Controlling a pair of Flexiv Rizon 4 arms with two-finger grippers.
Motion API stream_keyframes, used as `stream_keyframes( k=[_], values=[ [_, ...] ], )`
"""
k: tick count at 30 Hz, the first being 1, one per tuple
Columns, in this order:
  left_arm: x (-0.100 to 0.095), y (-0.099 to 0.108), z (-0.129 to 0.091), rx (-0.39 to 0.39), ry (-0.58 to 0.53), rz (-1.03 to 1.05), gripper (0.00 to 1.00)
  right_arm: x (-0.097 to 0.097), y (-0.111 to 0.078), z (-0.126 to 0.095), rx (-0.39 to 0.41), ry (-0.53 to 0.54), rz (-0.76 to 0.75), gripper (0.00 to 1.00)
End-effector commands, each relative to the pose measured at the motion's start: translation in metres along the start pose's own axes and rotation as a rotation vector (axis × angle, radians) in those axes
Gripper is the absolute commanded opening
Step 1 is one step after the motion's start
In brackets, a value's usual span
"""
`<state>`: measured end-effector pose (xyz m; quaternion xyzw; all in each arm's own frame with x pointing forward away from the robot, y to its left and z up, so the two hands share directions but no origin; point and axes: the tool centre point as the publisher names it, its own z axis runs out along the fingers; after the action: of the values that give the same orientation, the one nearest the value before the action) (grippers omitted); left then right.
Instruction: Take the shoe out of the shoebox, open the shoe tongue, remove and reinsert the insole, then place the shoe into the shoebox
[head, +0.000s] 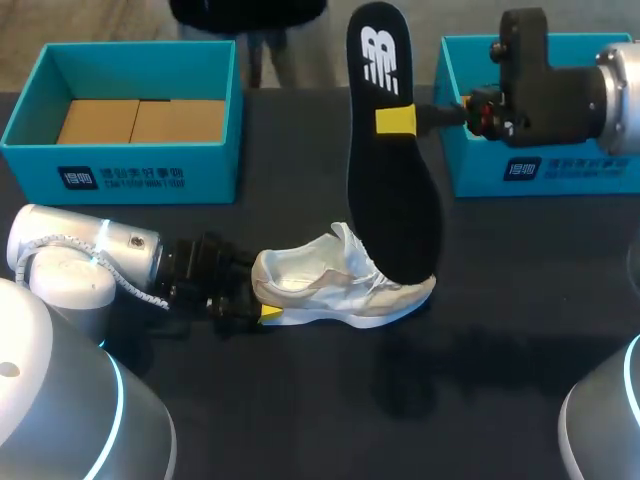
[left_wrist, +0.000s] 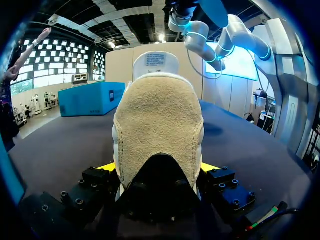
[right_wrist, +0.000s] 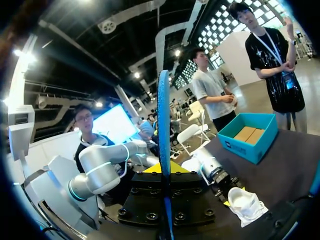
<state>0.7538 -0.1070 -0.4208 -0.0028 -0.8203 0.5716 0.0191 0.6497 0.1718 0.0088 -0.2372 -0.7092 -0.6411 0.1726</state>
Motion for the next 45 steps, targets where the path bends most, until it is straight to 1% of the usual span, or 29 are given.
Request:
stream_keyframes(
  k=[1, 7, 10, 19, 23, 44, 45],
  values=[
    [0.001, 0.002, 0.001, 0.000, -0.002, 0.001, 0.00, 0.014, -0.008, -0.005, -0.005, -0.018, 0.005, 0.00],
    [0.001, 0.002, 0.001, 0.000, -0.002, 0.001, 0.00, 0.023, -0.015, 0.001, 0.006, -0.010, 0.024, 0.00],
    [0.001, 0.002, 0.001, 0.000, -0.002, 0.001, 0.00, 0.025, -0.017, 0.003, 0.007, -0.010, 0.025, 0.00],
    [0.001, 0.002, 0.001, 0.000, -0.002, 0.001, 0.00, 0.025, -0.015, 0.009, 0.002, 0.004, 0.023, 0.00],
    [0.001, 0.002, 0.001, 0.000, -0.002, 0.001, 0.00, 0.028, -0.014, 0.013, 0.022, 0.020, 0.016, 0.00],
    [0.001, 0.002, 0.001, 0.000, -0.002, 0.001, 0.00, 0.028, -0.014, 0.013, 0.022, 0.020, 0.016, 0.00],
    [0.001, 0.002, 0.001, 0.000, -0.002, 0.001, 0.04, 0.028, -0.014, 0.013, 0.022, 0.020, 0.016, 0.00]
  ],
)
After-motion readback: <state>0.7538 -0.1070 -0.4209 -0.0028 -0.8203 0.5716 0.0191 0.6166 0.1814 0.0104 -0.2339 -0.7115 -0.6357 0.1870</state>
